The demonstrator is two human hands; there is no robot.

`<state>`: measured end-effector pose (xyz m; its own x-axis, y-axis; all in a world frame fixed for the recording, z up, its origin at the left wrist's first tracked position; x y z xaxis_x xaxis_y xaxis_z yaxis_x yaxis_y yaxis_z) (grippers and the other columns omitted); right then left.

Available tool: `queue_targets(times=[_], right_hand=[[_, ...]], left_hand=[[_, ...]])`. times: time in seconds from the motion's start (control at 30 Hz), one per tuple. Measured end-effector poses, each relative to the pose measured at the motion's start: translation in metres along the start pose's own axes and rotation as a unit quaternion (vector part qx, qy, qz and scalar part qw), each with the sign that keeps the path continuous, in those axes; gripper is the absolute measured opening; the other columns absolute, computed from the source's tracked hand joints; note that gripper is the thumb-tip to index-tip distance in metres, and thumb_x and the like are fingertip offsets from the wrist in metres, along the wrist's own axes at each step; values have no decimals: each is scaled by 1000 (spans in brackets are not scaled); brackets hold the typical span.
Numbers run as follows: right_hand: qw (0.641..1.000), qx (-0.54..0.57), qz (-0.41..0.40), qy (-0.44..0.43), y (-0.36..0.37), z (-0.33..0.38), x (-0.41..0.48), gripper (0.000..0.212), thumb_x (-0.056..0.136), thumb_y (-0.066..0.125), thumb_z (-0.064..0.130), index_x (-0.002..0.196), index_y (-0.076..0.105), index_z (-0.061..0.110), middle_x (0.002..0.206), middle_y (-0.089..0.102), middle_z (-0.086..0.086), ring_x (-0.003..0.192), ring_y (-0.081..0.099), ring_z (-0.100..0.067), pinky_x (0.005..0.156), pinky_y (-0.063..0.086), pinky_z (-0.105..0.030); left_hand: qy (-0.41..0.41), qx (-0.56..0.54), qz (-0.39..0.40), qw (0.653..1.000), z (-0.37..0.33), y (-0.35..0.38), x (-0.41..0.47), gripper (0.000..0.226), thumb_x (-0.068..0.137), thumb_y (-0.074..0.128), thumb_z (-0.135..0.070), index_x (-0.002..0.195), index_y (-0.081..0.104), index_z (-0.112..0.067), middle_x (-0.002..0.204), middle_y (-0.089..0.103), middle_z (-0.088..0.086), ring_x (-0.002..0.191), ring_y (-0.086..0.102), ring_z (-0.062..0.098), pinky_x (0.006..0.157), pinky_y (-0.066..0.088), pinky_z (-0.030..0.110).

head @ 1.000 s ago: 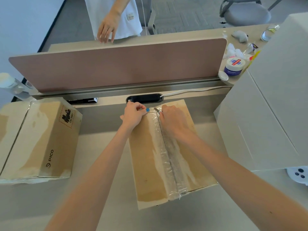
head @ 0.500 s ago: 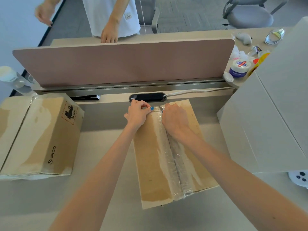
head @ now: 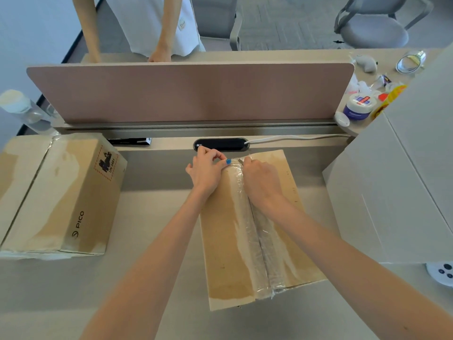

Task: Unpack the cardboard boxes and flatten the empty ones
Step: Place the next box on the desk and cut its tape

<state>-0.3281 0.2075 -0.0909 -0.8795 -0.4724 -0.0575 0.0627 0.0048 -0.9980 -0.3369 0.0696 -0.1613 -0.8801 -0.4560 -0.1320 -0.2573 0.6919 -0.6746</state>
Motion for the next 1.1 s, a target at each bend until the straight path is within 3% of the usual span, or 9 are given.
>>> queue_targets(times=[0.4, 0.63, 0.8, 0.93, 1.03, 1.1], right_hand=[[1000, -4, 13, -22, -2, 0, 9, 25, 94, 42, -3, 114, 52, 7, 112, 62, -9, 102, 61, -26, 74, 38, -28], [999, 3, 35, -17, 2, -10, -2, 26, 92, 42, -1, 115, 50, 8, 111, 59, -11, 98, 60, -28, 68, 32, -28], [999, 12, 41, -20, 11, -9, -22, 25, 90, 42, -1, 112, 50, 9, 107, 60, -10, 94, 60, -27, 67, 33, -28], [999, 13, 28, -13, 16, -11, -41, 27, 91, 42, -1, 116, 47, 8, 108, 61, -9, 96, 61, -27, 68, 34, -29], [1000, 19, 15, -11, 19, -11, -51, 26, 91, 41, -2, 115, 48, 8, 108, 61, -9, 97, 61, -27, 69, 33, -28], [1000, 27, 7, -5, 18, -12, -55, 25, 91, 40, -2, 113, 49, 8, 107, 61, -10, 97, 61, -28, 69, 32, -29]], left_hand=[[41, -17, -49, 998, 2, 0, -3, 10, 93, 65, -32, 83, 63, -31, 105, 48, -10, 98, 46, 8, 110, 27, 53], [55, -6, -65, 996, 2, 2, -4, 8, 92, 66, -29, 85, 64, -28, 103, 47, -9, 100, 50, 12, 113, 23, 50], [81, 26, -82, 993, -1, 4, -6, 7, 93, 65, -27, 86, 63, -27, 99, 48, -11, 99, 43, 10, 111, 22, 47], [135, 81, -113, 981, -8, 2, -12, 5, 92, 63, -24, 87, 63, -24, 94, 51, -11, 100, 50, 18, 107, 26, 46], [187, 139, -110, 966, -10, 1, -25, 8, 95, 59, -23, 97, 66, -23, 101, 60, -5, 104, 53, 23, 108, 27, 48], [232, 160, -92, 955, -4, 3, -44, 22, 96, 57, -26, 113, 67, -19, 117, 63, 1, 113, 53, 27, 108, 30, 47]])
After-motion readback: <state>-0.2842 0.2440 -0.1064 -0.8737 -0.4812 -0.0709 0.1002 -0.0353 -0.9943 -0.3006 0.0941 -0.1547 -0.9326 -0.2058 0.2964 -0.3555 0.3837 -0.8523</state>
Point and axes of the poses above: each hand's wrist, its own x-axis towards the middle knuckle, its own y-axis out of the palm, z = x × y, the point moved 6 cm from there along x, towards the middle knuckle
